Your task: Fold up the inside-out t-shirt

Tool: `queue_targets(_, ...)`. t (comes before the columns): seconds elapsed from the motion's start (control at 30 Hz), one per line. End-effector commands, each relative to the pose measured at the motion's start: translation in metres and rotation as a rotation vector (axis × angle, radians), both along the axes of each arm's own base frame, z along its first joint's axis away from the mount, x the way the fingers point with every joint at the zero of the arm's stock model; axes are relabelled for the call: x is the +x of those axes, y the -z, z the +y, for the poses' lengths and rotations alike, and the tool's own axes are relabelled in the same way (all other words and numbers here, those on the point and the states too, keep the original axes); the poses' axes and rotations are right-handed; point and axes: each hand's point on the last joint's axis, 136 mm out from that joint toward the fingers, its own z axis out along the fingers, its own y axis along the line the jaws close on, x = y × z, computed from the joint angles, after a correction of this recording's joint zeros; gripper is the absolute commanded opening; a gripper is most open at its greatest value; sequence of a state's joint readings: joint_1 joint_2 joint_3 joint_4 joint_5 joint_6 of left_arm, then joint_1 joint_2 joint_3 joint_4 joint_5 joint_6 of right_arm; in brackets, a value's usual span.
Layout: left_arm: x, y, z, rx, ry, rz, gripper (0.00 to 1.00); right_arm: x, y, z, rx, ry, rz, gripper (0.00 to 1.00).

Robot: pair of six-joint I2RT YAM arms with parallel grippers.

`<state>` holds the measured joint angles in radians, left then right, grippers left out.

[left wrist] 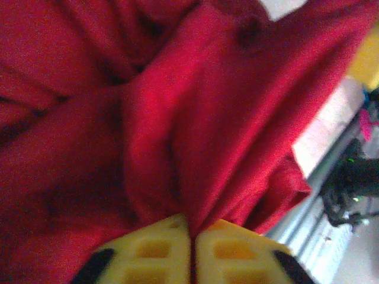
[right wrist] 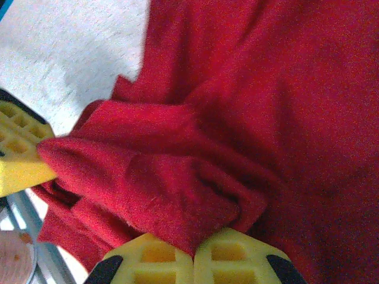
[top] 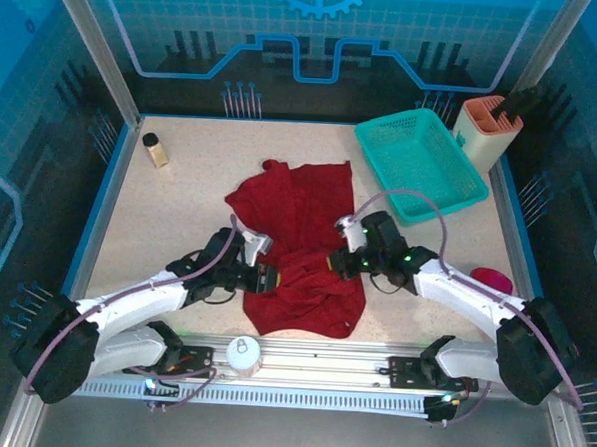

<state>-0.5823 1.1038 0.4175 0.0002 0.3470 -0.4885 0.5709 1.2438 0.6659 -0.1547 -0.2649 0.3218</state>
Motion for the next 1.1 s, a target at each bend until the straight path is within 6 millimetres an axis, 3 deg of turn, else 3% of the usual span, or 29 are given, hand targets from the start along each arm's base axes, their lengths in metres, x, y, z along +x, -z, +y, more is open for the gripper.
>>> queue_targets(0.0, 0.009, 0.014, 0.017, 0.041, -0.068, -0.032, 0.23, -0.017, 0.02, -0.005, 0.021, -0.039, 0.128, 0.0)
queue_targets(0.1, 0.004, 0.008, 0.011, 0.018, -0.02, -0.039, 0.33, -0.026, 0.026, -0.001, 0.001, -0.088, 0.169, 0.01)
queue_targets(0.13, 0.001, 0.001, 0.007, -0.001, 0.002, -0.039, 0.37, -0.028, 0.024, 0.0, -0.007, -0.094, 0.168, 0.07)
queue_targets(0.27, -0.012, -0.028, -0.009, -0.033, 0.095, -0.063, 0.43, -0.031, 0.006, 0.003, -0.076, -0.13, 0.034, 0.17)
queue_targets(0.37, -0.02, -0.051, -0.027, -0.048, 0.163, -0.106, 0.55, -0.027, -0.007, 0.007, -0.084, -0.14, -0.005, 0.19)
queue_targets(0.43, -0.017, -0.059, -0.039, -0.034, 0.187, -0.121, 0.59, -0.02, -0.006, 0.003, -0.118, -0.103, -0.004, 0.31)
queue_targets(0.57, 0.003, -0.048, -0.056, 0.062, 0.214, -0.127, 0.6, -0.011, 0.001, -0.004, -0.161, -0.05, 0.008, 0.37)
queue_targets(0.73, 0.035, -0.016, -0.058, 0.265, 0.184, -0.078, 0.5, -0.016, 0.002, -0.012, -0.157, -0.018, 0.018, 0.39)
queue_targets(0.83, 0.041, -0.003, -0.057, 0.321, 0.192, -0.063, 0.4, -0.037, -0.006, 0.004, -0.084, -0.132, 0.001, 0.41)
queue_targets(1.0, 0.029, -0.017, -0.061, 0.265, 0.26, -0.091, 0.02, -0.061, -0.009, 0.028, -0.047, -0.315, -0.149, 0.44)
queue_targets(1.07, 0.022, -0.036, -0.062, 0.214, 0.272, -0.109, 0.0, -0.06, -0.01, 0.037, -0.034, -0.364, -0.212, 0.43)
